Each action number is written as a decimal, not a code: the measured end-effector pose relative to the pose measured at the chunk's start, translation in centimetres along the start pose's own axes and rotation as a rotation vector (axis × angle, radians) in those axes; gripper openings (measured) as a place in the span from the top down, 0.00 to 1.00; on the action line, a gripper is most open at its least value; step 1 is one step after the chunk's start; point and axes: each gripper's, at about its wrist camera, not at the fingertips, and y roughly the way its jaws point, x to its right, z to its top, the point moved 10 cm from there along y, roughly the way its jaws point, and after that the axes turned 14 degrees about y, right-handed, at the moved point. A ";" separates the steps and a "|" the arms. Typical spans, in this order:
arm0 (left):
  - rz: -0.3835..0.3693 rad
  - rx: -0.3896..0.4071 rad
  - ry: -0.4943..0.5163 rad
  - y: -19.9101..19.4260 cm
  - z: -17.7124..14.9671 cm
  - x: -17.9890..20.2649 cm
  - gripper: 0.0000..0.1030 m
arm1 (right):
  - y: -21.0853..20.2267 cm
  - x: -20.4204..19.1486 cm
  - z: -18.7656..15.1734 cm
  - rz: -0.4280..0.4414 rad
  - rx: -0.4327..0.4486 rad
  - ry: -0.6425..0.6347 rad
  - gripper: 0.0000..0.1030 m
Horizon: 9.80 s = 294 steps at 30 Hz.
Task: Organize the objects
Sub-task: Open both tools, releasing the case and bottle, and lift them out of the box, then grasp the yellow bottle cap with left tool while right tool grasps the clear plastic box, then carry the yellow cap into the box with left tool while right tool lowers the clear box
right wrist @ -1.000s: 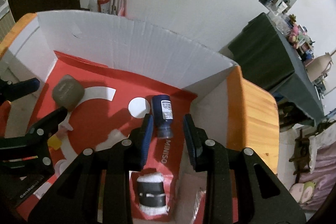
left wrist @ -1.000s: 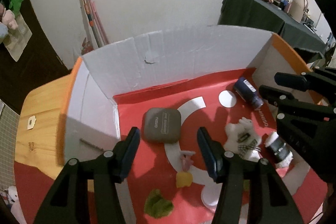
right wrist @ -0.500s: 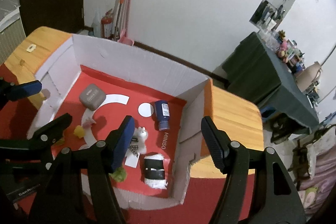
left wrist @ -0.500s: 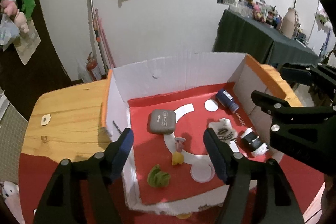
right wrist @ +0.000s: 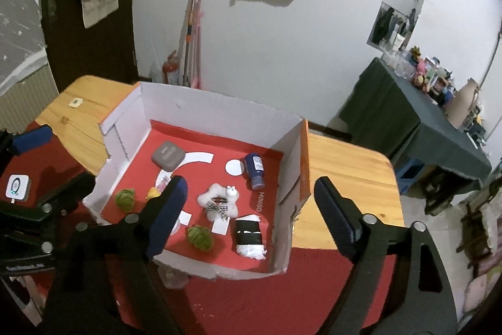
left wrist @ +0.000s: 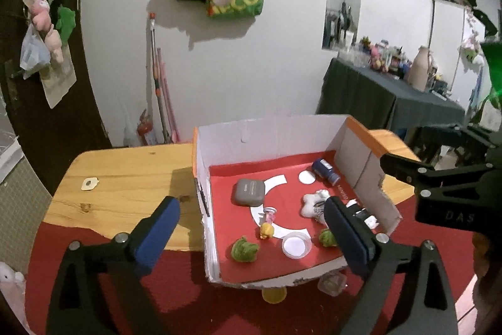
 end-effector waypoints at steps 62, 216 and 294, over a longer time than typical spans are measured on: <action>-0.076 -0.181 -0.050 3.9 -16.2 4.2 0.01 | 3.1 2.2 -18.0 0.082 -0.073 0.159 0.11; -0.330 -0.349 0.121 20.1 -2.9 7.1 0.69 | 19.6 0.3 -4.1 0.159 -0.495 0.070 0.67; -0.334 -0.350 0.097 17.3 -4.5 8.6 0.56 | 15.2 -1.6 -6.2 0.140 -0.501 0.027 0.62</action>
